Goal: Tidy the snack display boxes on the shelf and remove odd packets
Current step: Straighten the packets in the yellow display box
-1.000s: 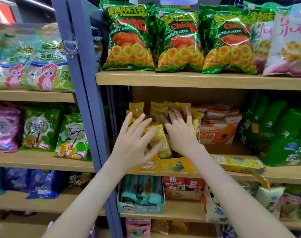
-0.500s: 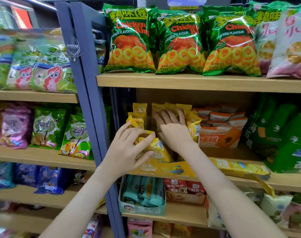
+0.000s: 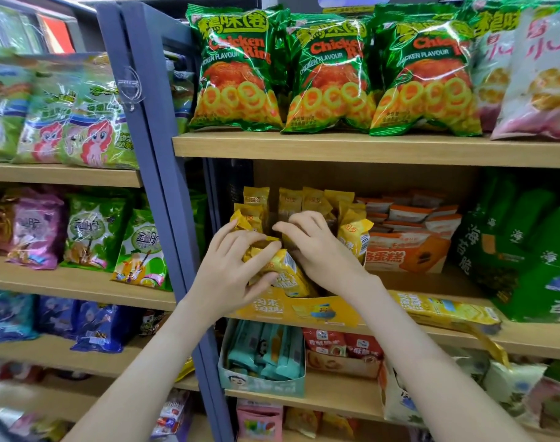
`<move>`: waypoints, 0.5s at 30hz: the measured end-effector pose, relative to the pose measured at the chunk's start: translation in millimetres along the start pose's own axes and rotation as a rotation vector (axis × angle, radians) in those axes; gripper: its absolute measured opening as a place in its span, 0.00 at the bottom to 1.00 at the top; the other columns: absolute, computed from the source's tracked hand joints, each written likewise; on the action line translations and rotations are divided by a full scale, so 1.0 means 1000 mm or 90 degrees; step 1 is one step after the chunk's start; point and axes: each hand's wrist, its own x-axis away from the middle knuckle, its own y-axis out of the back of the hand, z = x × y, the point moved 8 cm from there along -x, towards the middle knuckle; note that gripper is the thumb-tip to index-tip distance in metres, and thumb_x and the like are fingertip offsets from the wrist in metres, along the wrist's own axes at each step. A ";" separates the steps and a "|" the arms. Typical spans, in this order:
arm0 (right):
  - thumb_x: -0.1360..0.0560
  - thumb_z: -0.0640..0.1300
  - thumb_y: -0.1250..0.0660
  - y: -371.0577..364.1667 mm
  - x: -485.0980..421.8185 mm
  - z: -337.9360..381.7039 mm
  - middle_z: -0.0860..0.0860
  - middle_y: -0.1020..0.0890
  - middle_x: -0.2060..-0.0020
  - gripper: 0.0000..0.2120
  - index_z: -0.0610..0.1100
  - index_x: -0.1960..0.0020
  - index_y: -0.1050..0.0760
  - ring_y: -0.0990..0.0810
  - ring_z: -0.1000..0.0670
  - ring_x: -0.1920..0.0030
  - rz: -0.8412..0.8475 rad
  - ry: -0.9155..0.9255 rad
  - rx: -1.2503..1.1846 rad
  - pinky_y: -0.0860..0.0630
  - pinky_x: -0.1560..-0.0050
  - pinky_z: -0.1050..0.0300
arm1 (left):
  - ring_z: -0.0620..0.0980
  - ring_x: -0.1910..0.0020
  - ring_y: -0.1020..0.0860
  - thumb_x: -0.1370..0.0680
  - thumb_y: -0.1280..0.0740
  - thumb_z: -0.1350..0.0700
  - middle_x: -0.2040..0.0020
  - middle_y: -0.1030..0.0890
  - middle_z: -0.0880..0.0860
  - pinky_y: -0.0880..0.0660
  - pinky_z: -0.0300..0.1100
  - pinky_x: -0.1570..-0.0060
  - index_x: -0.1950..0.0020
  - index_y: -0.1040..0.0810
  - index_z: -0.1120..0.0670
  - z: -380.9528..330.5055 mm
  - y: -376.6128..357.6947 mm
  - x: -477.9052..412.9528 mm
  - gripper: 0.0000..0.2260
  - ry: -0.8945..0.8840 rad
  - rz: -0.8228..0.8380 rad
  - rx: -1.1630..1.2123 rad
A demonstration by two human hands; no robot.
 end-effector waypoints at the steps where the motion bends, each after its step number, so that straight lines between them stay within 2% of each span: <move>1: 0.30 0.25 0.33 0.001 0.001 0.003 0.41 0.26 0.44 0.24 0.37 0.36 0.27 0.35 0.43 0.38 0.003 0.008 -0.012 0.24 0.47 0.48 | 0.57 0.45 0.23 0.19 0.40 0.46 0.45 0.20 0.60 0.33 0.60 0.34 0.36 0.27 0.54 0.000 0.000 0.000 0.16 -0.003 -0.001 -0.002; 4: 0.30 0.24 0.33 0.005 0.004 0.007 0.44 0.32 0.44 0.24 0.37 0.36 0.27 0.34 0.43 0.40 -0.015 0.036 -0.011 0.24 0.51 0.50 | 0.57 0.45 0.24 0.19 0.40 0.46 0.46 0.20 0.61 0.33 0.60 0.33 0.36 0.27 0.54 -0.001 0.000 0.000 0.16 -0.010 -0.002 -0.008; 9: 0.29 0.27 0.29 0.022 0.010 0.010 0.43 0.30 0.43 0.24 0.37 0.36 0.27 0.32 0.42 0.36 -0.067 0.058 0.023 0.27 0.41 0.53 | 0.57 0.45 0.24 0.19 0.40 0.46 0.46 0.20 0.61 0.32 0.60 0.34 0.36 0.27 0.55 -0.001 0.000 -0.002 0.16 -0.005 0.002 -0.026; 11: 0.28 0.28 0.29 0.035 0.011 0.012 0.42 0.31 0.42 0.24 0.37 0.35 0.28 0.33 0.42 0.35 -0.101 0.069 0.023 0.32 0.37 0.59 | 0.57 0.46 0.24 0.19 0.40 0.46 0.46 0.20 0.61 0.32 0.59 0.34 0.36 0.27 0.54 -0.001 0.000 -0.004 0.16 -0.001 0.005 -0.036; 13: 0.28 0.29 0.30 0.051 0.012 0.014 0.43 0.32 0.41 0.23 0.37 0.34 0.29 0.34 0.42 0.34 -0.137 0.069 0.014 0.40 0.32 0.66 | 0.56 0.46 0.24 0.19 0.40 0.46 0.47 0.20 0.60 0.32 0.58 0.34 0.37 0.27 0.54 -0.001 0.001 -0.006 0.16 0.007 0.011 -0.045; 15: 0.28 0.29 0.30 0.065 0.015 0.015 0.43 0.33 0.41 0.22 0.36 0.35 0.28 0.33 0.43 0.35 -0.163 0.056 0.019 0.44 0.32 0.72 | 0.56 0.47 0.23 0.19 0.40 0.46 0.47 0.20 0.59 0.32 0.58 0.34 0.37 0.26 0.54 -0.004 0.001 -0.008 0.16 0.012 0.018 -0.054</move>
